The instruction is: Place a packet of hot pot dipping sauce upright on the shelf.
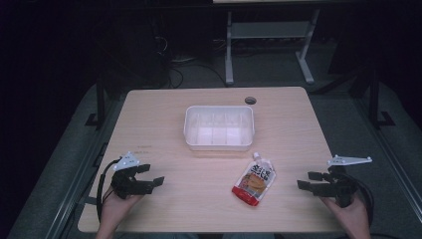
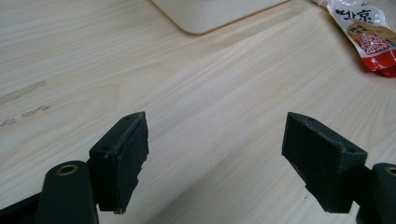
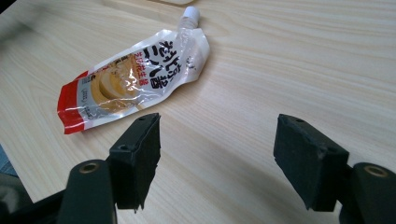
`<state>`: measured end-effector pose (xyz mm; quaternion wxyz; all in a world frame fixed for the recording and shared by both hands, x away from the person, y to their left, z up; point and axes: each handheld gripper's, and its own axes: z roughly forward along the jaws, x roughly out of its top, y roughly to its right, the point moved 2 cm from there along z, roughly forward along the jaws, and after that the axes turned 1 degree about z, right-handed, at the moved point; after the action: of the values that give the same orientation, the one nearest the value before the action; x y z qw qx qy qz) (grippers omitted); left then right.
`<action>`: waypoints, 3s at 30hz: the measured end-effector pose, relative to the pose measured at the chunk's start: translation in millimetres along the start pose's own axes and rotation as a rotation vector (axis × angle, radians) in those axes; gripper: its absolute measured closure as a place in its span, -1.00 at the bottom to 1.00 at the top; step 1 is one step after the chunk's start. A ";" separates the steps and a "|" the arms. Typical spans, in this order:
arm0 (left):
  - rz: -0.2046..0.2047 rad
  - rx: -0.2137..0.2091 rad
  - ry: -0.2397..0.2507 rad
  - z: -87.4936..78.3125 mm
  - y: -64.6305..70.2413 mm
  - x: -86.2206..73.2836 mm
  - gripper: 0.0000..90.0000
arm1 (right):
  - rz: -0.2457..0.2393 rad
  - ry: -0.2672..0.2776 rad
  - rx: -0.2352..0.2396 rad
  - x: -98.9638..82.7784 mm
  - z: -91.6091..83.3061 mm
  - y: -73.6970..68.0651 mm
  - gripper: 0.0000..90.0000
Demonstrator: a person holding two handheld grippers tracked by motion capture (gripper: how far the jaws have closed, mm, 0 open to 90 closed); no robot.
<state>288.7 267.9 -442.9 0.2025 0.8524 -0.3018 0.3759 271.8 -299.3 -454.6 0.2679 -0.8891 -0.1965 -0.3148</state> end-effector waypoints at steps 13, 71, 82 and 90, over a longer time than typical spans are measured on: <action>0.039 -0.062 0.009 14.3 22.5 12.1 -0.43 | -0.006 0.017 0.030 17.6 8.9 -0.8 -0.34; 0.273 -0.341 -0.227 167.4 178.0 83.6 0.45 | -0.074 -0.222 0.087 72.2 103.9 -5.4 0.27; 0.271 -0.346 -0.248 171.8 178.0 81.0 0.47 | -0.056 -0.240 0.127 68.9 108.5 -5.7 0.33; 0.287 -0.336 -0.252 173.2 178.0 80.2 0.48 | -0.040 -0.236 0.189 68.4 109.5 -9.2 0.52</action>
<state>302.8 8.7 -470.7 0.2466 0.7952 -0.5011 0.2360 366.4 -214.0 -478.0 0.3191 -0.8867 -0.2729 -0.1936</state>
